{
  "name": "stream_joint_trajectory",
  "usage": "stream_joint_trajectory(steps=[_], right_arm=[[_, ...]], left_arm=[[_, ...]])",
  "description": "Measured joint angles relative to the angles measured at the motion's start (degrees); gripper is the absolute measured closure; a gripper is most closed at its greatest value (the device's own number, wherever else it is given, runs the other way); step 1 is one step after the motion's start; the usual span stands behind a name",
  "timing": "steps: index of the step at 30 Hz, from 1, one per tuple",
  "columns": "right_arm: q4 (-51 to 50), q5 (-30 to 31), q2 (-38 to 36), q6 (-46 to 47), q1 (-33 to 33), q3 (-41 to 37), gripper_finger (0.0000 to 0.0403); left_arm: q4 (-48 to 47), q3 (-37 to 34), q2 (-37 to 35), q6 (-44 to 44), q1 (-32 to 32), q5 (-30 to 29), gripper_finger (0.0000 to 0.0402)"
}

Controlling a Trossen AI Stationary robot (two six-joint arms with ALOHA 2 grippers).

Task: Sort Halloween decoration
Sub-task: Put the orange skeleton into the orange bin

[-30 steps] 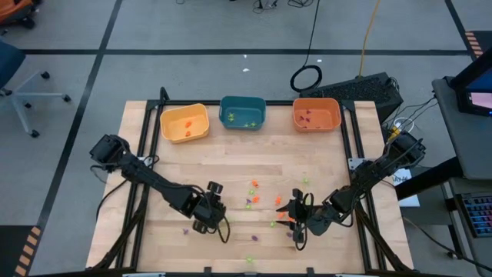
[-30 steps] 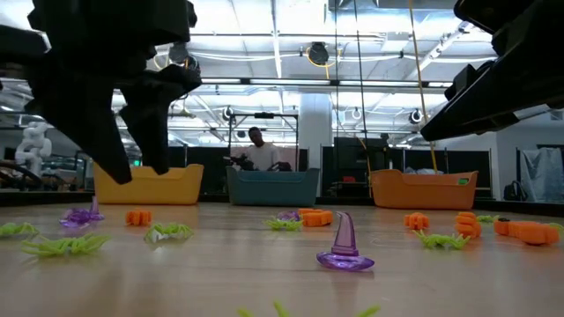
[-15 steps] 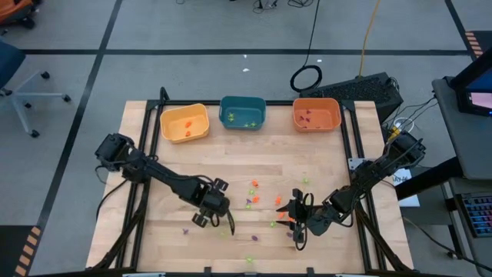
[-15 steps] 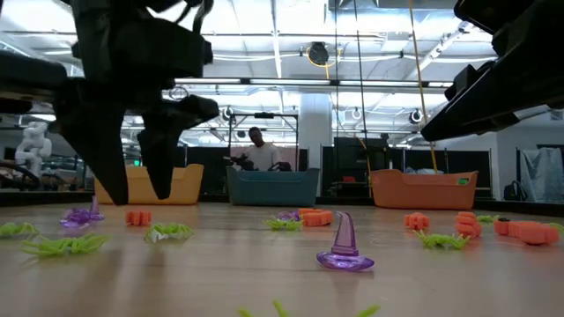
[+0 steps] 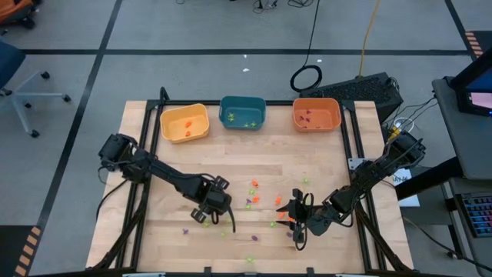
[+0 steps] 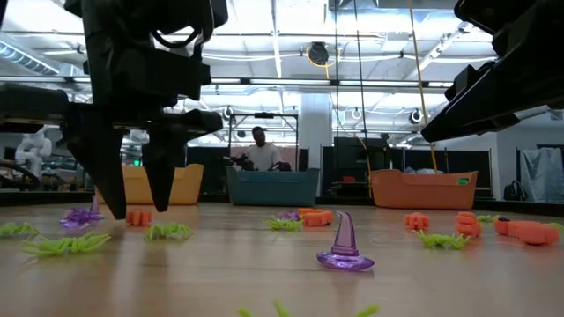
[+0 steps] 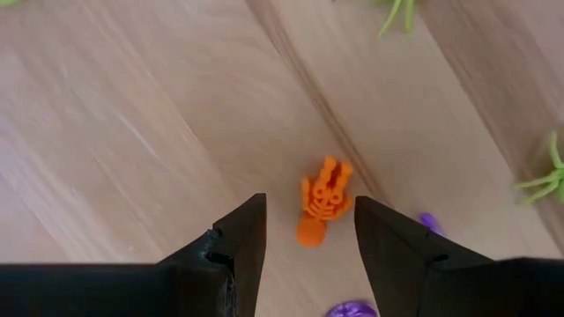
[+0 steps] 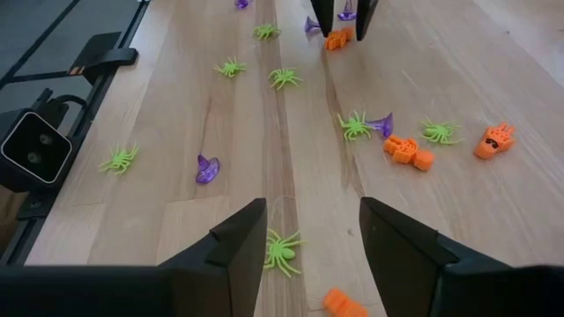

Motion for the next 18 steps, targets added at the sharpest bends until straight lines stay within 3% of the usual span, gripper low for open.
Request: stream_joint_trajectory(steps=[6,10,18], right_arm=[[0.0,0.0,0.0,0.0,0.0,0.0,0.0232],[0.0,0.0,0.0,0.0,0.0,0.0,0.0232],[0.0,0.0,0.0,0.0,0.0,0.0,0.0232]], left_arm=[[0.0,0.1,1.2,1.4,0.2,0.5,0.0252],[0.2,0.3,2.3,1.4,0.3,2.9,0.0285],[0.6,0.2,2.0,0.9,0.3,2.2,0.0364]])
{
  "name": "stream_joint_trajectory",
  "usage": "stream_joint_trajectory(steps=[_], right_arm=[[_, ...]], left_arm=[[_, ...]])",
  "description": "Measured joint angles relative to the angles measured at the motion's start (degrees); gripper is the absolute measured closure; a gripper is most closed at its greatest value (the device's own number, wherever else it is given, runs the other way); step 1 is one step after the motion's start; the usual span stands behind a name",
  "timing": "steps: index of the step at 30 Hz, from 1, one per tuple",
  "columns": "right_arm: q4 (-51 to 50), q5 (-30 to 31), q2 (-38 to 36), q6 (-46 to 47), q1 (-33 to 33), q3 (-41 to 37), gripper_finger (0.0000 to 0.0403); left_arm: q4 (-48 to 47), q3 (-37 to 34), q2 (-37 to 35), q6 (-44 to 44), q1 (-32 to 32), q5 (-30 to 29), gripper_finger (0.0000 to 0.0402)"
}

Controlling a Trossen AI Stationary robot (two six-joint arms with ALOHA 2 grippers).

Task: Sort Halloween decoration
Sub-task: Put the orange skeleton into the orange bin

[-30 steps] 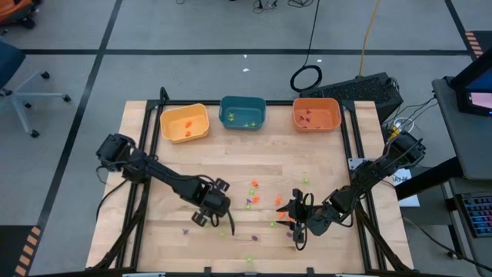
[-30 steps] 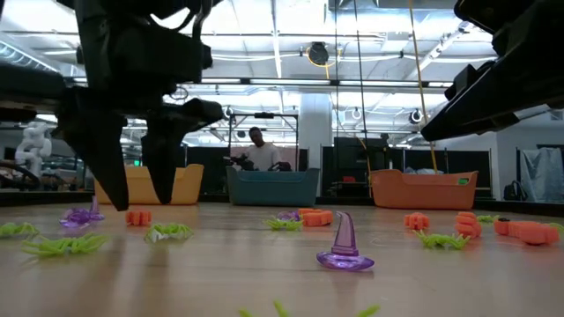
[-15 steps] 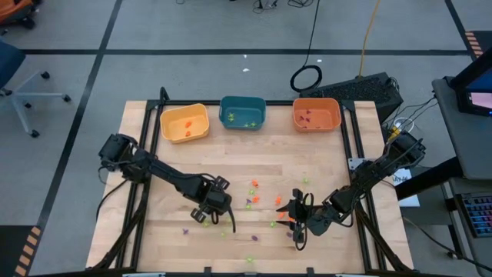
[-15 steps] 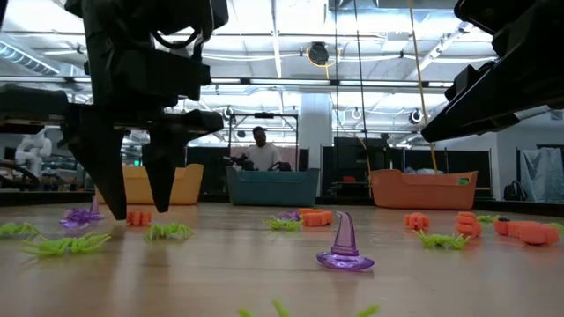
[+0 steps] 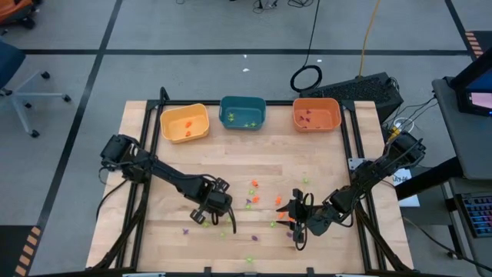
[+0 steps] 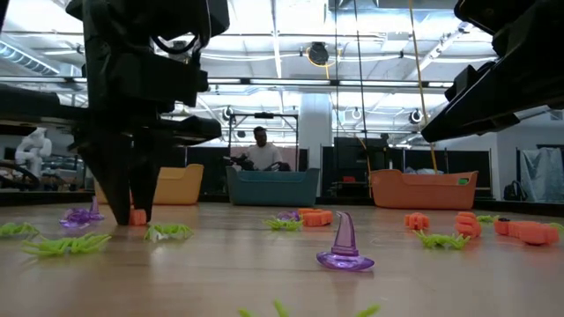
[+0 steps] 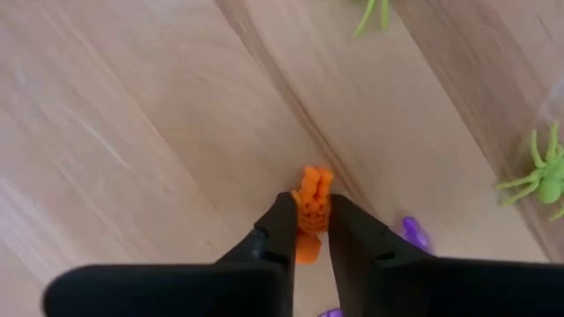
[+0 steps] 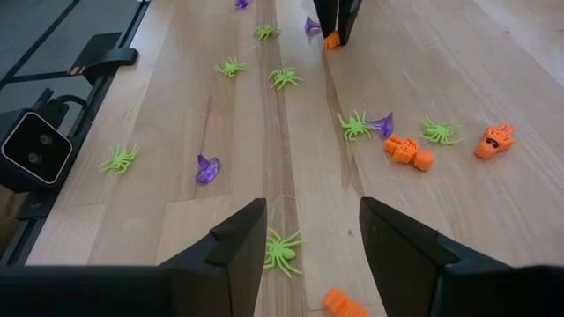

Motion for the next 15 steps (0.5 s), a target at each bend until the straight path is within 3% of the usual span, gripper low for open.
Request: stream_joint_trajectory(steps=[10,15], right_arm=[[0.0,0.0,0.0,0.0,0.0,0.0,0.0232],[0.0,0.0,0.0,0.0,0.0,0.0,0.0232]], left_arm=[[0.6,0.1,-0.9,-3.9,-1.6,-3.9,0.0379],[1.2,1.0,-5.4,-6.1,-2.8,-4.6,0.038]])
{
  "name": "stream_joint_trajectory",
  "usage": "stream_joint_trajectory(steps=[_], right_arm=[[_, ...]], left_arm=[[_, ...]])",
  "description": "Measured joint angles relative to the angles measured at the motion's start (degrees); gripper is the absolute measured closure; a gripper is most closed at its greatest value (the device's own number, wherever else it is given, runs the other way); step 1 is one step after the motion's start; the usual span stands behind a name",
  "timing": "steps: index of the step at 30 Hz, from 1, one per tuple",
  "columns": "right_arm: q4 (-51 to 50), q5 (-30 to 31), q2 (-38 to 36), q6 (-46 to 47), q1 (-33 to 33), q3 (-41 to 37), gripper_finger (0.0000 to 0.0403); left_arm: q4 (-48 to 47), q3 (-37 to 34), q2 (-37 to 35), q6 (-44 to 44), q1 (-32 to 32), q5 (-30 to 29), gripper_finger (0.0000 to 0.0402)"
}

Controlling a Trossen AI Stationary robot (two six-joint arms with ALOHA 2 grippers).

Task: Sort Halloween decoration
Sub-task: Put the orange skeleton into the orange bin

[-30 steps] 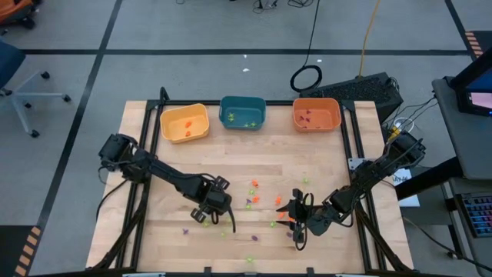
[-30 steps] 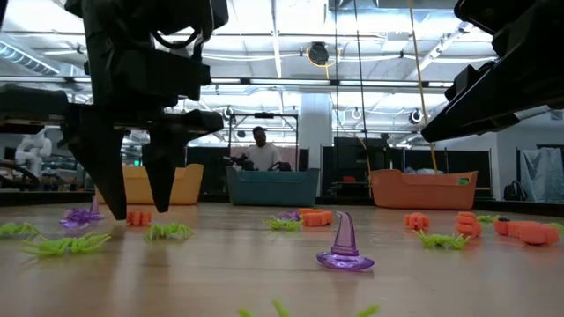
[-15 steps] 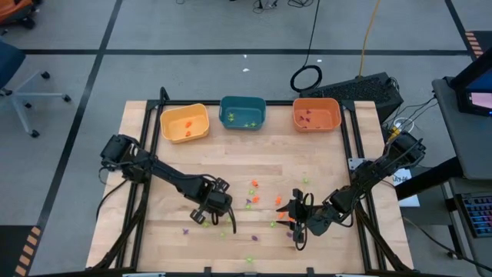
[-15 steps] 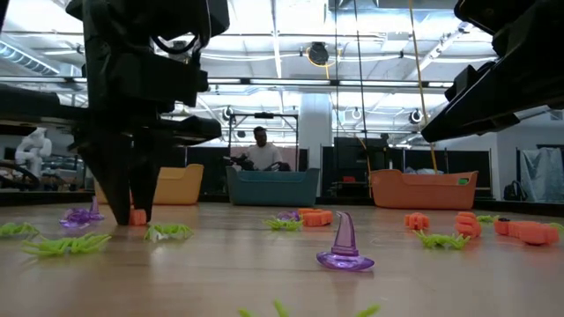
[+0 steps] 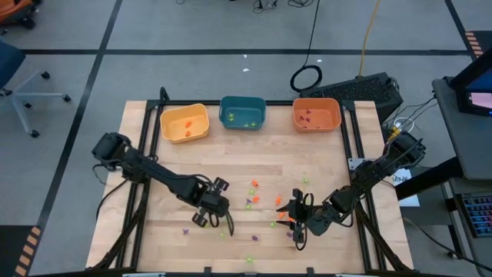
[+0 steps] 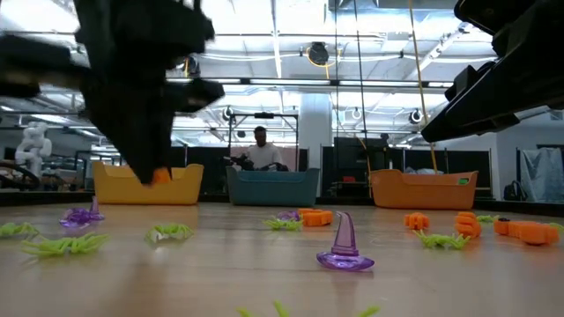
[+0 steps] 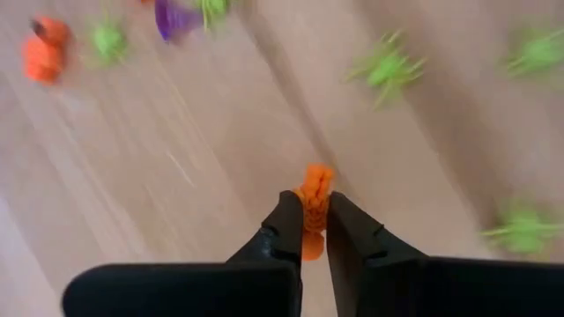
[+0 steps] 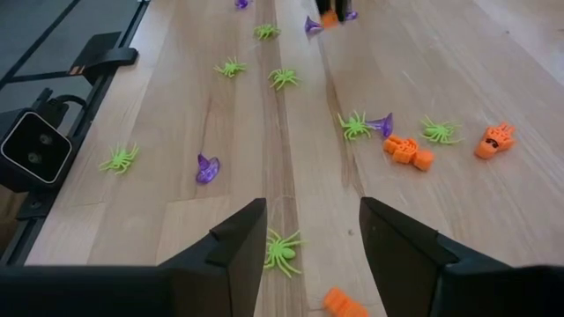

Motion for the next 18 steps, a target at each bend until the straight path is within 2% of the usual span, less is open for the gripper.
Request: stream_joint_trajectory(steps=[12,18], right_arm=[[0.0,0.0,0.0,0.0,0.0,0.0,0.0232],[0.0,0.0,0.0,0.0,0.2,0.0,0.0232]], left_arm=[[0.5,0.0,-17.4,-1.5,-2.0,-1.5,0.0381],[10.8,-4.6,-20.3,-1.6,-4.5,-2.1,0.0381]])
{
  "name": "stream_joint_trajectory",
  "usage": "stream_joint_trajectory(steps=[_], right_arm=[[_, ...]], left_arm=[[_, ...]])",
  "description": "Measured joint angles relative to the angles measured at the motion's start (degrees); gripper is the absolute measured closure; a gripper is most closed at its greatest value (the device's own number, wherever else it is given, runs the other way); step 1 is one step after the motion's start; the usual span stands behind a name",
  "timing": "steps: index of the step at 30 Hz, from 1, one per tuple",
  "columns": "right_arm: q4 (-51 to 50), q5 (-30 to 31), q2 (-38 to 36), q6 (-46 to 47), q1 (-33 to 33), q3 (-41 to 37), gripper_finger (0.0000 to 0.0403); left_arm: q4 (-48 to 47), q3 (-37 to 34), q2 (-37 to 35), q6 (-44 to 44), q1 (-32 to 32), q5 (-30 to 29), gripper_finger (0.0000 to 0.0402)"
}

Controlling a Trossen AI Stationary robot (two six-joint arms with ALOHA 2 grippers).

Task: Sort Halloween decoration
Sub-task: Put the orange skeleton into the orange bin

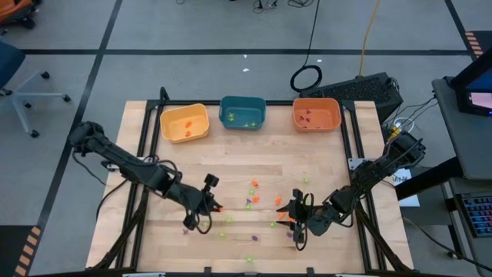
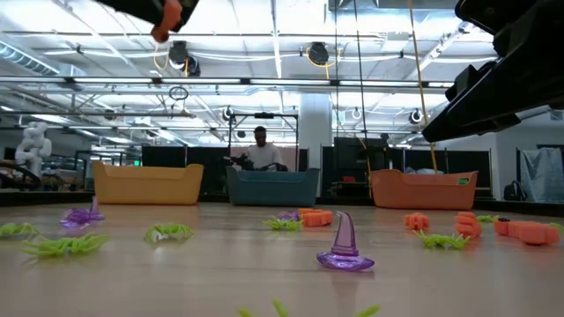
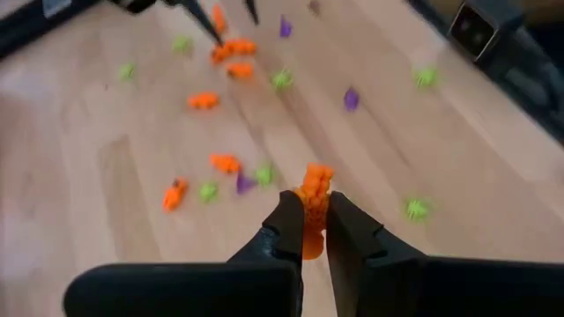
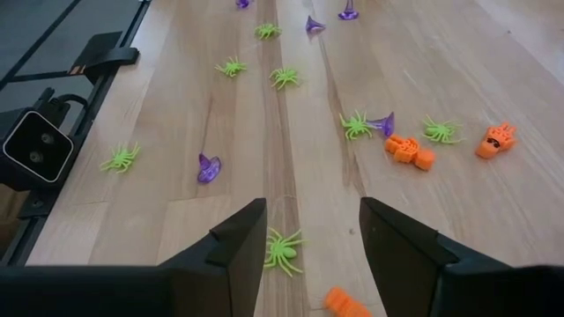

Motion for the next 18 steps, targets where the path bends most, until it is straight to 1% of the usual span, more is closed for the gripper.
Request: stream_joint_trajectory(steps=[3,9,12,15,18], right_arm=[[0.0,0.0,0.0,0.0,0.0,0.0,0.0232],[0.0,0.1,0.0,-0.1,0.0,0.0,0.0232],[-0.2,0.1,0.0,-0.1,0.0,0.0,0.0232],[-0.2,0.2,0.0,-0.1,0.0,0.0,0.0232],[-0.2,0.2,0.0,-0.2,0.0,0.0,0.0232]], left_arm=[[10.3,-4.9,0.1,0.1,-1.5,-2.8,0.0381],[37.7,-15.7,0.7,0.1,-2.4,-9.7,0.0381],[50.2,-19.7,0.5,-0.4,-2.5,-11.7,0.0381],[55.5,-22.2,0.6,-1.3,-2.4,-12.5,0.0381],[57.3,-22.6,0.5,-1.4,-2.5,-12.8,0.0381]])
